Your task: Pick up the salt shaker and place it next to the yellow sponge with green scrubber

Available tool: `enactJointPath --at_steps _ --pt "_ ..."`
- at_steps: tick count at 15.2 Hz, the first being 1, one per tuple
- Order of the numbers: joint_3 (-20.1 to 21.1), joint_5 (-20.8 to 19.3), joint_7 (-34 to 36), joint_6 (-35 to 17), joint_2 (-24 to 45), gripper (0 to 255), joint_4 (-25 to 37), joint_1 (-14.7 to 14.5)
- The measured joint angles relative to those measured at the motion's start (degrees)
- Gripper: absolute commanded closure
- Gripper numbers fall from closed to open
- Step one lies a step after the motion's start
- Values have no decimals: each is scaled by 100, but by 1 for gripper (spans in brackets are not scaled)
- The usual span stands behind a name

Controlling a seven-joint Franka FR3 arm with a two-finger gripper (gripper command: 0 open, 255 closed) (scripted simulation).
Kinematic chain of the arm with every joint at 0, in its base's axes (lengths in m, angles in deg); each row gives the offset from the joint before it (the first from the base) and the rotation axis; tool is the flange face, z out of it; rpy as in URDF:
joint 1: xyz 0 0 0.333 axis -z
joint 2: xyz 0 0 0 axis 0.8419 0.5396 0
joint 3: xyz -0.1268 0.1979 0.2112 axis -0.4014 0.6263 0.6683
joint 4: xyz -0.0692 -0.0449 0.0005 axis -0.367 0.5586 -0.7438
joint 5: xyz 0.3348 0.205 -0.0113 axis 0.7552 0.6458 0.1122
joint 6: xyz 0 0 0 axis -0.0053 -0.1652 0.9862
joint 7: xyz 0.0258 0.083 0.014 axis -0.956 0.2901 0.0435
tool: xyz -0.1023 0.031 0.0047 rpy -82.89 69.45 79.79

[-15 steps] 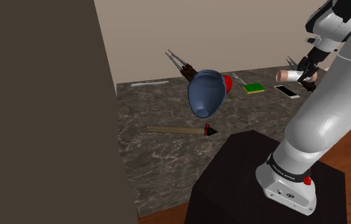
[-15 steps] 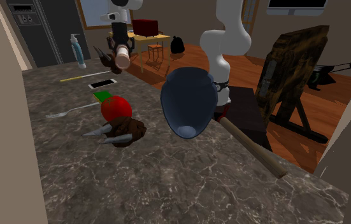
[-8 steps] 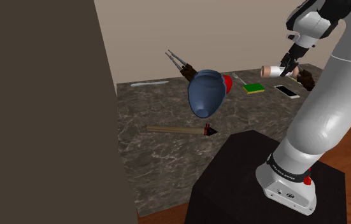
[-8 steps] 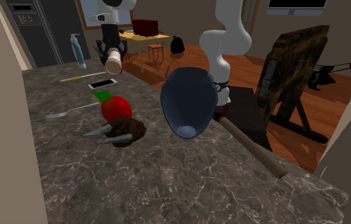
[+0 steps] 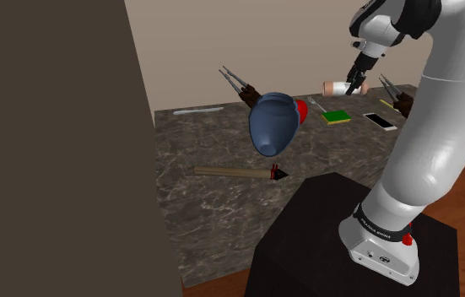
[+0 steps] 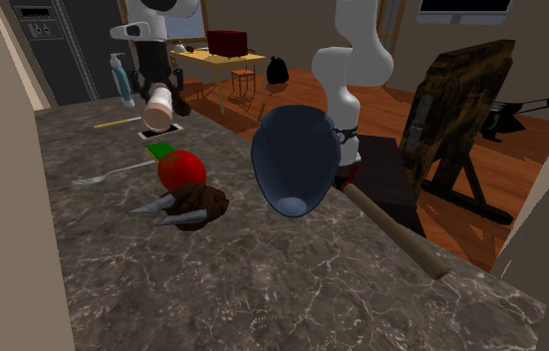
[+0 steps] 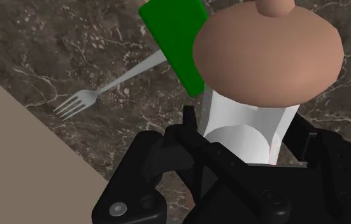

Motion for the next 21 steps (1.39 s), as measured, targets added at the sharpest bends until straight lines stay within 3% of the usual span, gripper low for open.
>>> enactJointPath --at_steps 6,14,21 --pt "396 476 492 223 644 255 799 -55" --pt "908 996 1112 611 1680 255 2177 110" --pt "1048 1204 997 292 1938 255 2053 165"
